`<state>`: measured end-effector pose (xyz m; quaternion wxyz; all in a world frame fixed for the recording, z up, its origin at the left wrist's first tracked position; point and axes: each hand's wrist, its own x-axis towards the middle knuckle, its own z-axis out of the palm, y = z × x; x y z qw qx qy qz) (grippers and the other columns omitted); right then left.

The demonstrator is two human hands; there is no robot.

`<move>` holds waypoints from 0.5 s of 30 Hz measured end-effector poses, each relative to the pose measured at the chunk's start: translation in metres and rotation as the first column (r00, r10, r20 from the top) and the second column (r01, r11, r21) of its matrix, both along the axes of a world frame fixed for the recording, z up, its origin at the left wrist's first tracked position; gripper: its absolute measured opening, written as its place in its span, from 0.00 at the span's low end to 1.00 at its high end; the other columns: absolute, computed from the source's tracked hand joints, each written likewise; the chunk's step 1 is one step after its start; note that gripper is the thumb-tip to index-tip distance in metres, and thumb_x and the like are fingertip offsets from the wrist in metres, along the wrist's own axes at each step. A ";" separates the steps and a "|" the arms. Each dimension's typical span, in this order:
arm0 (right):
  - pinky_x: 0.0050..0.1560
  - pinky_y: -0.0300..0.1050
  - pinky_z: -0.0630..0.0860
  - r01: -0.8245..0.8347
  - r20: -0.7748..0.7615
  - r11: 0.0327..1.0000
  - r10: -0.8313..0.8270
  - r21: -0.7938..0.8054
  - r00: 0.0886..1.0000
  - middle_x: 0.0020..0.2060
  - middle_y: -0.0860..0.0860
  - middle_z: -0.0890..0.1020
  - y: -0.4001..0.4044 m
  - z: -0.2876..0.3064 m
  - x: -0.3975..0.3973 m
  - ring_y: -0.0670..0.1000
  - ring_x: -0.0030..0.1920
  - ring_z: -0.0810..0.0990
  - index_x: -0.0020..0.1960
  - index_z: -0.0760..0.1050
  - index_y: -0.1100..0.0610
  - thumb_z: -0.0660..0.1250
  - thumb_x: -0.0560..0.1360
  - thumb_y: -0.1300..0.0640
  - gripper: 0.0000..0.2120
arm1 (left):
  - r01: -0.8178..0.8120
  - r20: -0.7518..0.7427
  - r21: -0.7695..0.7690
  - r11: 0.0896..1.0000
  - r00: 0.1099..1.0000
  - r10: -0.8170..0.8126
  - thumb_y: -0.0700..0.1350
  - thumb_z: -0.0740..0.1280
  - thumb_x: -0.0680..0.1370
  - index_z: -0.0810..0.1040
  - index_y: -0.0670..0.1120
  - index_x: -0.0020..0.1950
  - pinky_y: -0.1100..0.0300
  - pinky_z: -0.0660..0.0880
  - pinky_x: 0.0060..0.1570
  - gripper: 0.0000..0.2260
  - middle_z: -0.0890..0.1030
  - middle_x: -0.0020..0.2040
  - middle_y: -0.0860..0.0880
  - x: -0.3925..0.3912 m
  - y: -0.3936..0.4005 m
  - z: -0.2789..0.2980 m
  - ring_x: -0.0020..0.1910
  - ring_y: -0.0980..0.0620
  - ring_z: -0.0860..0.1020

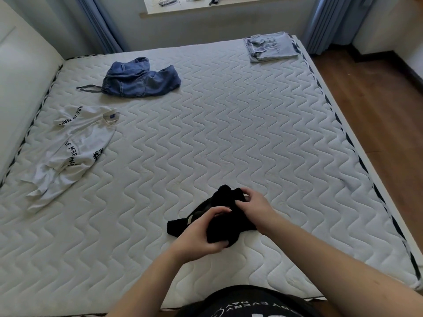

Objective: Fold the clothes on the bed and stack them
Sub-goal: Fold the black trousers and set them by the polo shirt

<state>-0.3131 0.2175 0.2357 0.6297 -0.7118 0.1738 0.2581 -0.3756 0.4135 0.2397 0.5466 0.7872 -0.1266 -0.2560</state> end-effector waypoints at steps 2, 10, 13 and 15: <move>0.52 0.51 0.81 -0.018 0.074 0.999 0.021 -0.041 0.997 0.47 0.52 0.86 -0.001 0.000 -0.001 0.52 0.48 0.84 0.56 0.78 0.51 0.69 0.73 0.62 0.14 | -0.004 -0.101 -0.104 0.995 0.995 -0.006 0.50 0.75 0.72 0.67 0.60 0.71 0.59 0.70 0.67 0.30 0.75 0.67 0.57 0.001 0.003 0.001 0.70 0.55 0.71; 0.53 0.37 0.77 -0.208 0.262 0.971 0.232 -0.115 0.937 0.46 0.41 0.85 0.003 0.011 -0.006 0.39 0.49 0.83 0.55 0.78 0.46 0.73 0.72 0.58 0.14 | -0.283 0.126 0.104 0.953 0.955 0.270 0.44 0.71 0.77 0.73 0.60 0.64 0.67 0.71 0.61 0.19 0.77 0.61 0.60 0.040 0.013 0.008 0.61 0.63 0.75; 0.54 0.40 0.77 -0.221 0.270 0.972 0.233 -0.076 0.934 0.46 0.42 0.86 0.000 0.016 -0.003 0.41 0.49 0.83 0.54 0.78 0.45 0.72 0.74 0.58 0.13 | -0.196 0.176 0.109 0.975 0.969 0.175 0.44 0.74 0.73 0.75 0.63 0.59 0.71 0.69 0.59 0.20 0.79 0.56 0.64 0.050 0.015 0.015 0.58 0.63 0.77; 0.56 0.42 0.77 -0.240 0.264 0.969 0.249 -0.065 0.932 0.48 0.43 0.86 -0.003 0.018 0.000 0.42 0.50 0.83 0.57 0.78 0.47 0.71 0.75 0.58 0.13 | -0.210 0.225 0.103 0.972 0.957 0.183 0.41 0.75 0.72 0.76 0.62 0.56 0.70 0.72 0.57 0.20 0.80 0.53 0.63 0.053 0.014 0.017 0.55 0.63 0.78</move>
